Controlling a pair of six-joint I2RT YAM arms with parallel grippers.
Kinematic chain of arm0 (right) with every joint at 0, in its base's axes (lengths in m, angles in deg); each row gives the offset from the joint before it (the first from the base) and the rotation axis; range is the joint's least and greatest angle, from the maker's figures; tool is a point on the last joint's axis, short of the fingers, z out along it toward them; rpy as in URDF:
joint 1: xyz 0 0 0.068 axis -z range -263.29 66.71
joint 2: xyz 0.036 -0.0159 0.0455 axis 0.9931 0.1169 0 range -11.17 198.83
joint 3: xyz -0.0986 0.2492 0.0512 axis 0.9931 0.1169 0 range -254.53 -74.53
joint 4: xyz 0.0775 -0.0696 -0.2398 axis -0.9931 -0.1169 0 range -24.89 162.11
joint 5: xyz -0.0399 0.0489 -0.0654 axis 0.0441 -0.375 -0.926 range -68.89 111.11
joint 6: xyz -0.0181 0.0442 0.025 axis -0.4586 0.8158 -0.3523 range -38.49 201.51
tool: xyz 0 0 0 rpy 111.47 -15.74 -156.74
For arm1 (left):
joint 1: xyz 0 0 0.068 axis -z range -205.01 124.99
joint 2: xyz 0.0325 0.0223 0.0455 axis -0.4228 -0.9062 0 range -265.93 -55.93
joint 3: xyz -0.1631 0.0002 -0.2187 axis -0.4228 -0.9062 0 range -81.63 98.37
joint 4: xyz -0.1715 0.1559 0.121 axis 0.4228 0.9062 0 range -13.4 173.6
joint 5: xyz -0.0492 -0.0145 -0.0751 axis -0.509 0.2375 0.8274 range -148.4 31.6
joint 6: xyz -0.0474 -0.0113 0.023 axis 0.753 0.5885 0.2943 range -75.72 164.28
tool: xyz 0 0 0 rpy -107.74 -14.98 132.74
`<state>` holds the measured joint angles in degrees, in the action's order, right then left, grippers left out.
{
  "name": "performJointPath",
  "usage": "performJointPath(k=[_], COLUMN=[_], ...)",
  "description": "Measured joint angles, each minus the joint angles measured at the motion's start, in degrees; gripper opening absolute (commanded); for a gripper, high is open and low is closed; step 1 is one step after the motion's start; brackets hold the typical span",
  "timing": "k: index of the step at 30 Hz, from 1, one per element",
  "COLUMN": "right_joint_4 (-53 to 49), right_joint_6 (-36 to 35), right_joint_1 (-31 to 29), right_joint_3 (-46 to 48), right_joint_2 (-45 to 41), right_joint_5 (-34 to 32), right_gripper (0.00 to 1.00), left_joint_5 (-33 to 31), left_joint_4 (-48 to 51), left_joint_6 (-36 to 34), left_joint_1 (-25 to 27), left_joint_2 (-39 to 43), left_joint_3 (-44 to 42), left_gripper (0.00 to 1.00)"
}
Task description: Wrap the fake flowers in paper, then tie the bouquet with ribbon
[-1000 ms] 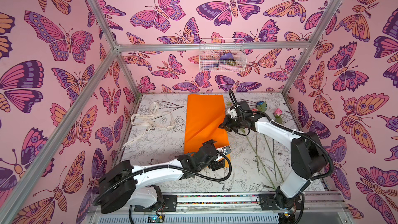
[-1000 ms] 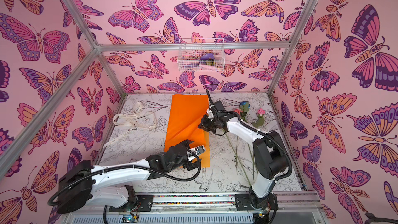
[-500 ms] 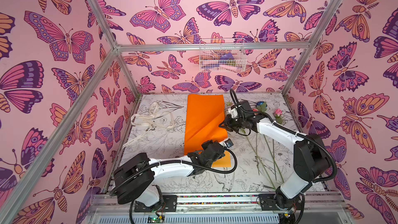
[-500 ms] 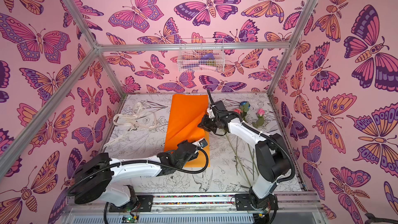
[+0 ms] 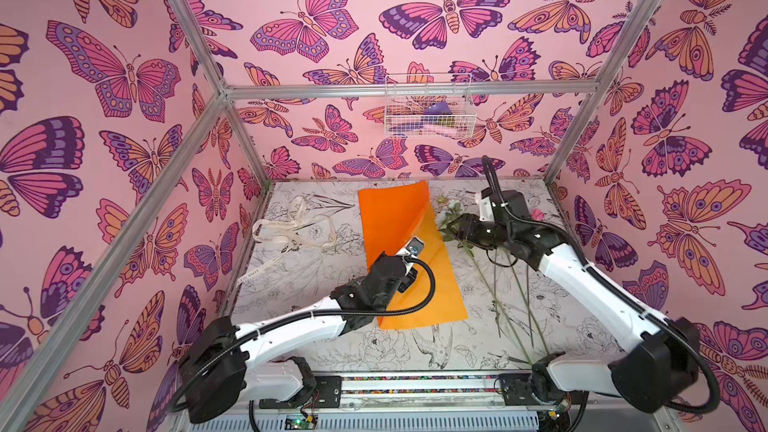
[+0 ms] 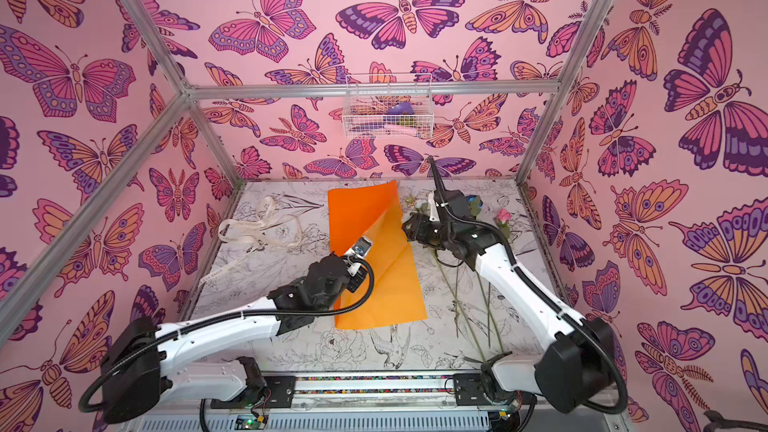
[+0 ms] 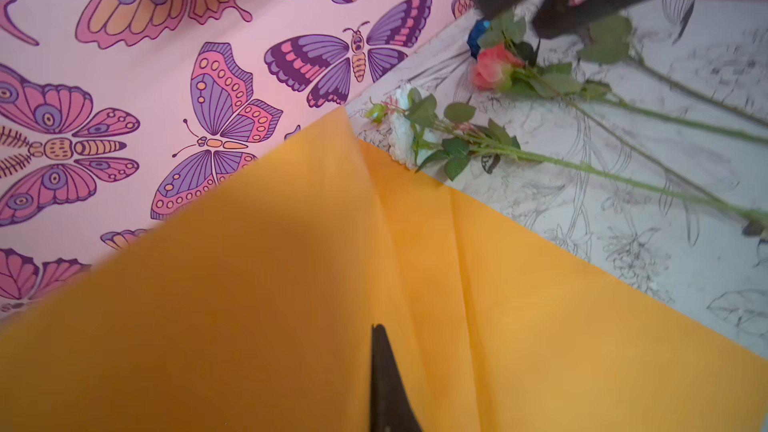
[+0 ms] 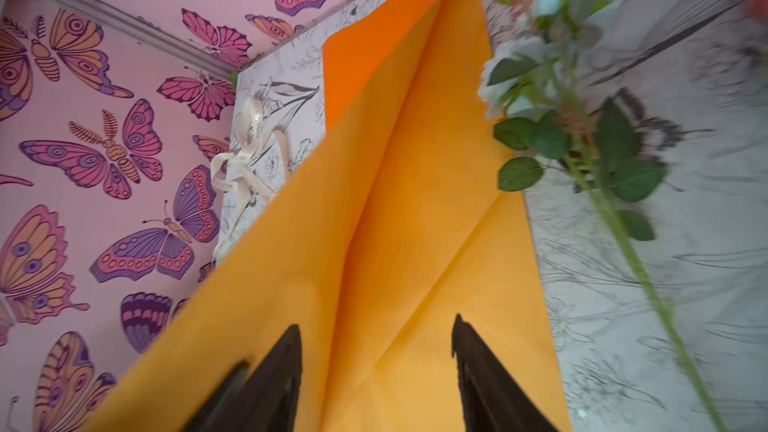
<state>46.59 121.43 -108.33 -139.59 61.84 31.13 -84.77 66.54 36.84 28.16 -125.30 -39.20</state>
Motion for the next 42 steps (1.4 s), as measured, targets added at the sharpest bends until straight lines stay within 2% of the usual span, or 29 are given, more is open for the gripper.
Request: performJointPath(k=[5, 11, 17, 22, 28, 37, 42], right_joint_4=[-2.27, -3.06, -2.54, -0.98, 0.33, -1.42, -2.43], right_joint_6=[-2.91, -7.3, -11.45, -14.99, -18.21, -18.84, -16.46], right_joint_1=[-1.18, -9.92, -14.21, -16.2, -16.9, -17.03, -17.16], right_joint_3=[3.19, 3.58, 1.44, -4.2, -8.2, -8.81, -7.89], right_joint_2=[-4.98, 1.25, 14.43, 26.56, 35.74, 39.69, 38.97], right_joint_5=[-8.0, -15.41, -17.38, -18.14, -18.49, -19.19, -18.93], right_gripper=[0.55, 0.56, 0.55, 0.55, 0.53, 0.5, 0.48], left_joint_5=[5.55, 10.51, 13.42, 14.84, 16.35, 16.7, 13.81], left_joint_4=[1.31, 3.08, 3.37, 3.67, 3.69, 4.59, 7.67], left_joint_6=[7.34, 15.63, 21.81, 25.75, 29.59, 31.87, 33.22], left_joint_1=[-4.37, -8.02, -10.62, -12.41, -15.89, -22.62, -26.16], left_joint_2=[4.68, 8.15, 9.9, 11.21, 13.25, 16.48, 18.01], left_joint_3=[-2.12, -4.74, -6.73, -7.93, -10.14, -10.91, -10.95], left_gripper=[0.0, 0.0, 0.0, 0.0, 0.0, 0.0, 0.0])
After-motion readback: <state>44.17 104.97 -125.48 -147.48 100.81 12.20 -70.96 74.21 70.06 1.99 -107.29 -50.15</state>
